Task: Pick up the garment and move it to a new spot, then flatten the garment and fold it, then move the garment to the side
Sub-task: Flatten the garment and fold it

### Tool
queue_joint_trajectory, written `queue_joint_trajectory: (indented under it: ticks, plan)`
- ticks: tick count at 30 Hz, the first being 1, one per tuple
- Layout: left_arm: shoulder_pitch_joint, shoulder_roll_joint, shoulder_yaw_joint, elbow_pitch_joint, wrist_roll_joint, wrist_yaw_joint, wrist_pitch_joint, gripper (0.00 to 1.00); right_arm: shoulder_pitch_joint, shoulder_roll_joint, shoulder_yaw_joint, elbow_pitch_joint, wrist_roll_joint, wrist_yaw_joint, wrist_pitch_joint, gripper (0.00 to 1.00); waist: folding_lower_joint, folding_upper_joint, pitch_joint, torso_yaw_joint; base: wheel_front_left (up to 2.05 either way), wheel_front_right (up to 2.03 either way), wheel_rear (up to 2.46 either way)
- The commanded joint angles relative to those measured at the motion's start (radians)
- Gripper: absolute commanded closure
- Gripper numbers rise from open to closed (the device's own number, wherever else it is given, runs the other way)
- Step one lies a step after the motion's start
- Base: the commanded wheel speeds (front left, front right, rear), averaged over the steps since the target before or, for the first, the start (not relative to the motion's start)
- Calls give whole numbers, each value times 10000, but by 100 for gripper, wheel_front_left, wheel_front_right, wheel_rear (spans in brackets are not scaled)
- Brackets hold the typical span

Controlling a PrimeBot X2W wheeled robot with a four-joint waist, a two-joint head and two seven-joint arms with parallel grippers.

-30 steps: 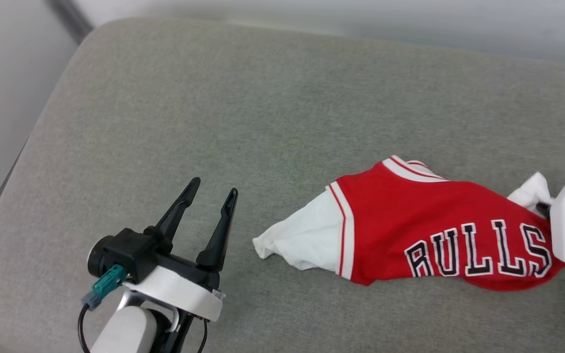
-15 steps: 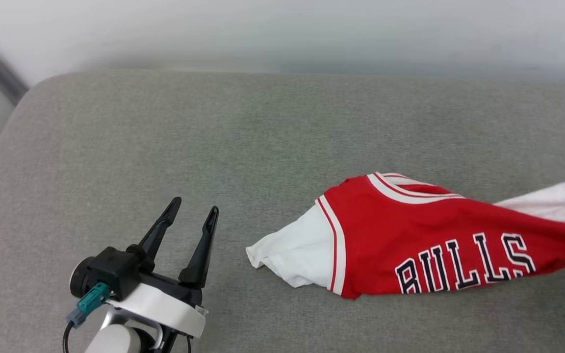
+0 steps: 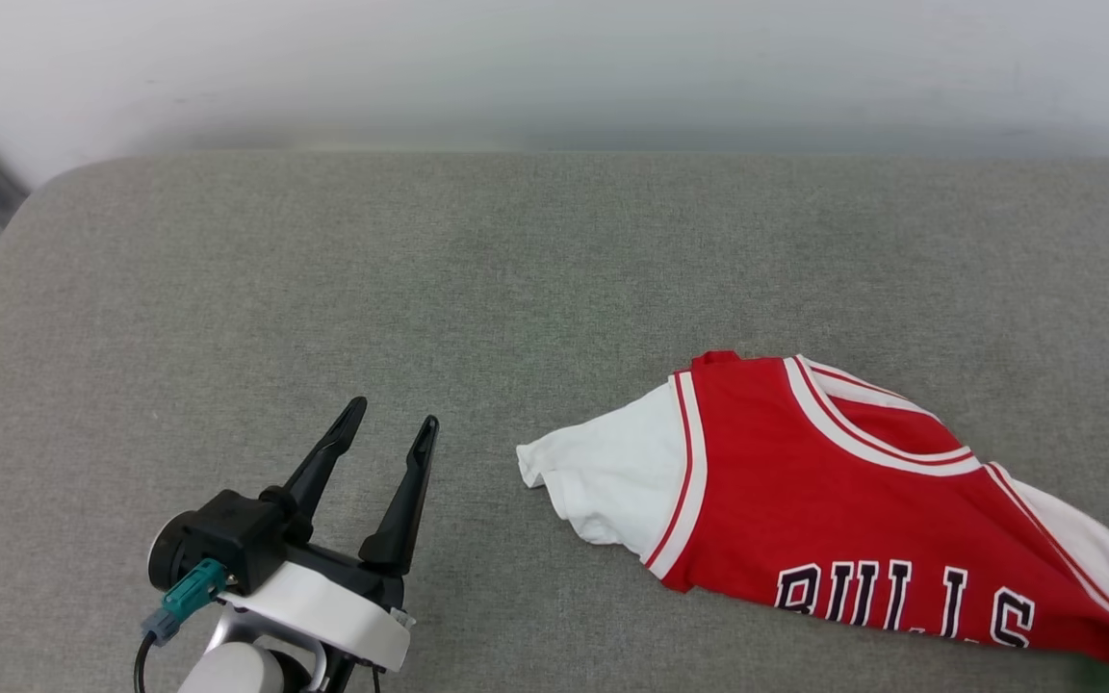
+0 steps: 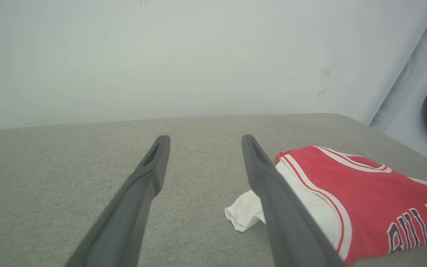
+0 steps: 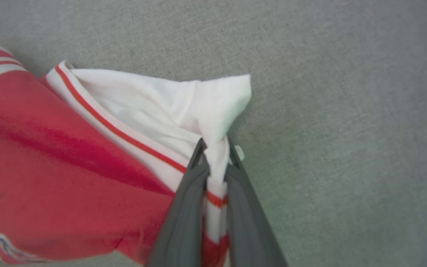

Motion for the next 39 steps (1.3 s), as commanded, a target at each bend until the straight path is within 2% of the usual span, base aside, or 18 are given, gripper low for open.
queue_joint_trajectory:
  ticks: [1,2,3,7,12,19,24,28,32,35,39]
  plan:
    - [38,31,-12,47,-47,23,-19,0,32,-22,168,286,-67,-7,-62,100,0,-1,-48,-5,0,0,0]
    - [46,28,-24,84,-73,23,-19,0,115,-228,557,426,-198,-4,-130,77,0,-1,-84,-12,0,0,0]
    - [50,28,-30,114,-95,22,-19,0,147,-402,770,499,-219,-5,-341,0,0,-1,-120,-17,0,0,0]
    - [155,1,5,194,-159,49,-20,0,-98,-708,1294,631,176,-5,-1154,0,0,-1,-360,-110,0,0,0]
    - [356,12,141,147,-255,163,-22,0,-190,-1091,1924,42,395,-7,-2598,0,0,-1,-621,-332,0,0,0]
    - [475,11,229,-241,-607,442,733,0,192,-886,2584,-1428,1111,-5,-4724,0,0,-1,-538,-616,0,0,0]
    - [318,42,43,-872,-1093,700,2517,0,470,-748,2866,-2591,1396,-5,-6212,0,0,-1,-230,-855,0,0,0]
    - [-11,253,-277,-1310,-1396,898,4397,0,525,-913,3191,-3166,1235,-5,-6866,0,0,-1,113,-1018,0,0,0]
    - [-511,600,-690,-1299,-1235,1051,6017,0,508,-749,3335,-3242,1038,-5,-7215,0,0,-1,434,-1150,0,0,0]
    - [-956,745,-863,-1151,-865,1330,6680,0,336,-668,3478,-3223,1060,-5,-7302,0,0,-1,665,-1291,0,0,0]
    - [-1428,676,-1136,-733,-768,1399,7387,0,199,-543,3572,-3186,1017,-5,-7362,0,0,-1,946,-1442,0,0,0]
